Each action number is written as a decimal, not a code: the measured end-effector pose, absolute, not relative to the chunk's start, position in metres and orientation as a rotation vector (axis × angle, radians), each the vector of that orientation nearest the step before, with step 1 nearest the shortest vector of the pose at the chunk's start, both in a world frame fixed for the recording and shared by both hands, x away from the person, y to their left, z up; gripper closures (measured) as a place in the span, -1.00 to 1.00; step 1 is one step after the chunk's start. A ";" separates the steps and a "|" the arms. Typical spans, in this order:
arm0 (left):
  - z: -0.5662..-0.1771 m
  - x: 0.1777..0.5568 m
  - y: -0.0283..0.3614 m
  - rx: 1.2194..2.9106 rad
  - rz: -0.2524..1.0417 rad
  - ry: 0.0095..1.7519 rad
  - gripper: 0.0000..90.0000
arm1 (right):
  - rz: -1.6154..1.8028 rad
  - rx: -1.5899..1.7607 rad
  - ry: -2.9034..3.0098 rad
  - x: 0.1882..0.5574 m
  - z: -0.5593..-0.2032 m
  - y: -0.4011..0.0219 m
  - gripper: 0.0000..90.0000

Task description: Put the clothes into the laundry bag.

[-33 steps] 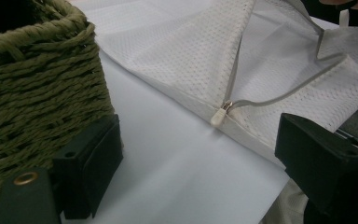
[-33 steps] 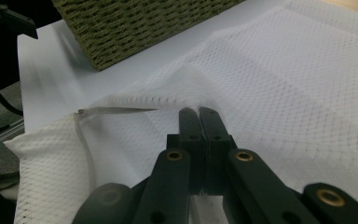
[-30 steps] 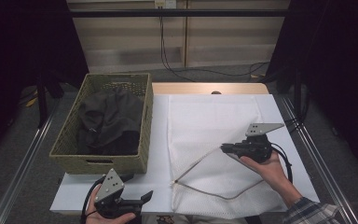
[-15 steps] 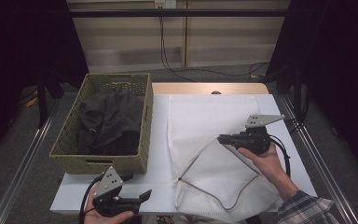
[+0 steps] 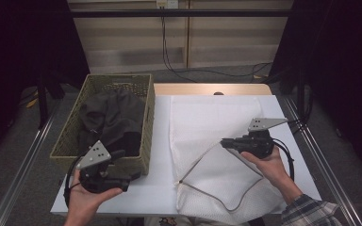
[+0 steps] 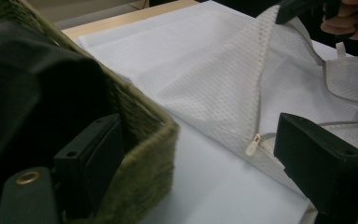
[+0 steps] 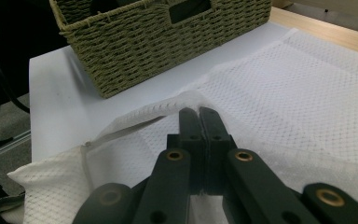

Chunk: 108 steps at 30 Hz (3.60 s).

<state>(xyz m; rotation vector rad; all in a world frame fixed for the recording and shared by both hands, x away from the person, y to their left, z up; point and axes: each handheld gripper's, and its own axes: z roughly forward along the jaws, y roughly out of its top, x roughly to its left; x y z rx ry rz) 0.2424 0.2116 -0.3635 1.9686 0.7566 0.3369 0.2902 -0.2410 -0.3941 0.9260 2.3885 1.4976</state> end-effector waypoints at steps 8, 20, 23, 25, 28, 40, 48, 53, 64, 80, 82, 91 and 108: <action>-0.342 0.283 0.234 1.971 0.391 0.800 -0.72 | 1.486 0.932 2.393 0.289 -0.396 -0.241 0.99; -0.340 0.361 0.256 2.020 0.435 0.950 -0.84 | 1.464 0.928 2.423 0.291 -0.401 -0.240 0.99; -0.341 0.380 0.261 2.019 0.432 0.992 -0.84 | 1.462 0.927 2.429 0.293 -0.403 -0.238 0.99; -0.340 0.392 0.266 2.021 0.433 1.022 -0.84 | 1.461 0.931 2.431 0.294 -0.404 -0.239 0.99; -0.344 0.408 0.270 2.045 0.428 1.066 -0.88 | 1.463 0.938 2.432 0.296 -0.405 -0.239 0.99; -0.393 0.437 0.267 2.222 0.386 1.194 -1.00 | 1.467 0.933 2.434 0.295 -0.404 -0.241 0.99; -0.412 0.441 0.259 2.386 0.401 1.159 -1.00 | 1.457 0.921 2.443 0.296 -0.405 -0.239 0.99; -0.418 0.446 0.268 2.351 0.435 1.202 -1.00 | 1.457 0.924 2.447 0.296 -0.406 -0.239 0.99; -0.436 0.450 0.269 2.342 0.244 1.240 -1.00 | 1.443 0.921 2.451 0.294 -0.406 -0.238 0.99; -0.441 0.451 0.253 2.397 0.179 1.187 -1.00 | 1.432 0.924 2.457 0.300 -0.408 -0.237 0.99; -0.443 0.450 0.251 2.419 0.202 1.184 -1.00 | 1.431 0.920 2.456 0.299 -0.408 -0.237 0.99; -0.437 0.459 0.229 2.584 0.248 1.311 -0.74 | 1.429 0.915 2.456 0.299 -0.408 -0.237 0.99; -0.413 0.450 0.252 2.370 0.252 1.306 0.36 | 1.429 0.934 2.432 0.298 -0.407 -0.239 0.99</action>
